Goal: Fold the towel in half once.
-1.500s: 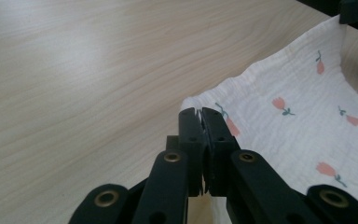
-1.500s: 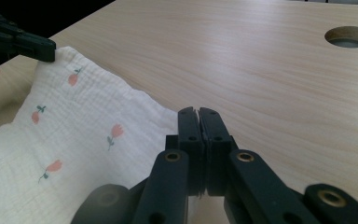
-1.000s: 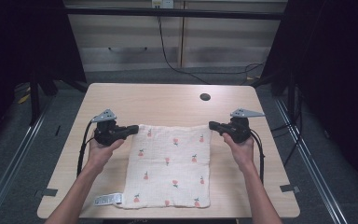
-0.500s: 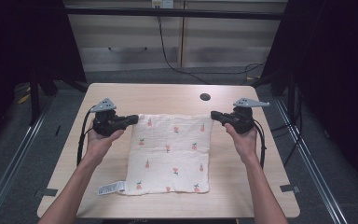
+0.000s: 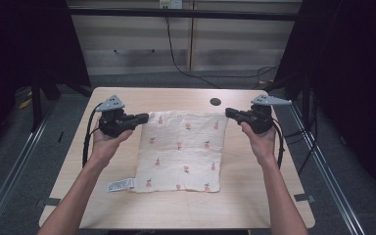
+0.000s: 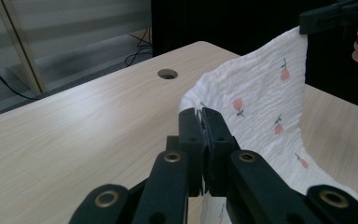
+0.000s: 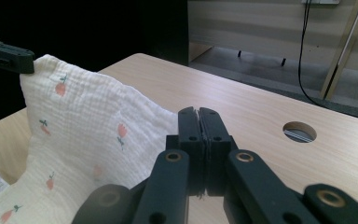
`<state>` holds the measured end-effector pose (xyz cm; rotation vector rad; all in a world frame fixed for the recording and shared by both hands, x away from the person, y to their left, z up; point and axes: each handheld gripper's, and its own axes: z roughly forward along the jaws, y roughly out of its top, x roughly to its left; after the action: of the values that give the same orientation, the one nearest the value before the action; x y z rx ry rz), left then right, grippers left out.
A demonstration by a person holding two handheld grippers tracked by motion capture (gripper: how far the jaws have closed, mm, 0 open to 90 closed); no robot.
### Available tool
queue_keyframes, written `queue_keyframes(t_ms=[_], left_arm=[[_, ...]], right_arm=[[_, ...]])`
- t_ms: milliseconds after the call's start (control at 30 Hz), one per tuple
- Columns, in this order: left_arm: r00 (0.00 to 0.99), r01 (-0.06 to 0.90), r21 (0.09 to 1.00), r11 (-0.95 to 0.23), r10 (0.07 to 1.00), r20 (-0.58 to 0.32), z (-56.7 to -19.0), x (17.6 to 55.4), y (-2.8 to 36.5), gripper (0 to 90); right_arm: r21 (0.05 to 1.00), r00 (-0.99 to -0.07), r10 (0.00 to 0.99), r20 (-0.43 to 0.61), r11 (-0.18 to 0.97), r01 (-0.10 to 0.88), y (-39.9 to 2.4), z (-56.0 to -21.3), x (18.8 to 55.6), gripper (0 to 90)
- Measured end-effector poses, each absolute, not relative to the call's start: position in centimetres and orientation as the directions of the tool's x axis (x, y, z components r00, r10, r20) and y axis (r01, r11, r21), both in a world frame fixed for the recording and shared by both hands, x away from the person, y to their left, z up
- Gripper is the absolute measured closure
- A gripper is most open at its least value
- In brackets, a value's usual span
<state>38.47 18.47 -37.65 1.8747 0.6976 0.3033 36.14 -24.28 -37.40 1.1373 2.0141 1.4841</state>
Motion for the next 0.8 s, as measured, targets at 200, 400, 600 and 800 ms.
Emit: queue_keyframes(t_ms=[200,400,600,800], left_arm=[[0.791,0.330,0.905,-0.270,0.602,-0.109,-38.5,37.9,19.2,88.0],[0.790,0.323,0.907,-0.271,0.605,-0.101,-39.0,37.0,20.1,88.0],[0.785,0.321,0.903,-0.286,0.614,-0.085,-39.9,36.3,20.5,88.0],[0.793,0.313,0.901,-0.300,0.605,-0.074,-40.6,35.2,20.5,87.9]], right_arm=[[0.917,-0.605,0.784,0.139,0.129,0.378,-24.4,-37.9,35.4,88.9],[0.914,-0.613,0.778,0.137,0.140,0.381,-24.6,-38.5,34.2,89.0],[0.904,-0.627,0.766,0.141,0.158,0.396,-24.3,-39.8,33.3,89.0],[0.899,-0.641,0.753,0.147,0.168,0.404,-24.3,-40.6,32.2,88.9]])
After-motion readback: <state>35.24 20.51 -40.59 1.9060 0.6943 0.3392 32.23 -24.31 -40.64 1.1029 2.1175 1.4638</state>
